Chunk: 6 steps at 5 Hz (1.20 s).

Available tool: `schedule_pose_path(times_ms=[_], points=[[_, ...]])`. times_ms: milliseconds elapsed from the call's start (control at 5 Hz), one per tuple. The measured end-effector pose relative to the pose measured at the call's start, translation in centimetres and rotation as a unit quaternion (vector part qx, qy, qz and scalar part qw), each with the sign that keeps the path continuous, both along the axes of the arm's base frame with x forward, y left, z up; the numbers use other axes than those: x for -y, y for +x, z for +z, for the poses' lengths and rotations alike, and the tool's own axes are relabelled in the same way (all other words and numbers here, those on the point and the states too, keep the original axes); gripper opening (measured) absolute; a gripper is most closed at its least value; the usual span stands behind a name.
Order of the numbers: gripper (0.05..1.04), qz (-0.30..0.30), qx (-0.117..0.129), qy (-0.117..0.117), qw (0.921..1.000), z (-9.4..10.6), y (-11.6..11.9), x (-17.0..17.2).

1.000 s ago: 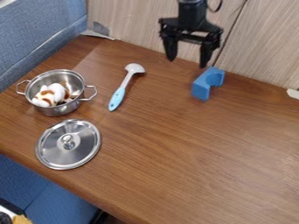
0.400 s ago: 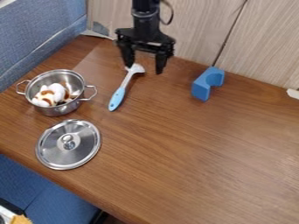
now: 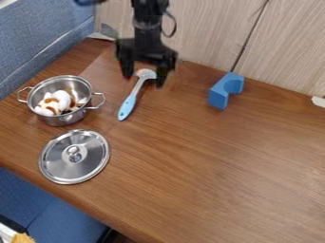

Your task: Put the big spoon to the right of the silver pan

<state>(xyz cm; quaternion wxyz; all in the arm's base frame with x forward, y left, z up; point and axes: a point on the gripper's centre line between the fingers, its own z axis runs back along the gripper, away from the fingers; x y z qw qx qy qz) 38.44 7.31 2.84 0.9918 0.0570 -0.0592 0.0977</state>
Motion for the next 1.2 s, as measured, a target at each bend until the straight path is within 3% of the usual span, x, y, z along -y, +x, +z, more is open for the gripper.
schedule_pose_path(times_ms=[200,400,600,800,1200], points=[[0.945,0.016,-0.015,0.001,0.9998,-1.2,-0.2,-0.8],[0.723,0.012,-0.022,0.005,0.9997,-2.0,0.2,-0.9],[0.413,0.011,-0.016,0.004,0.9998,-2.1,0.3,-0.3],[0.197,0.006,-0.015,0.004,0.9999,-2.1,0.4,-0.1],[0.152,0.016,-0.023,-0.021,0.9994,-1.9,0.1,0.6]])
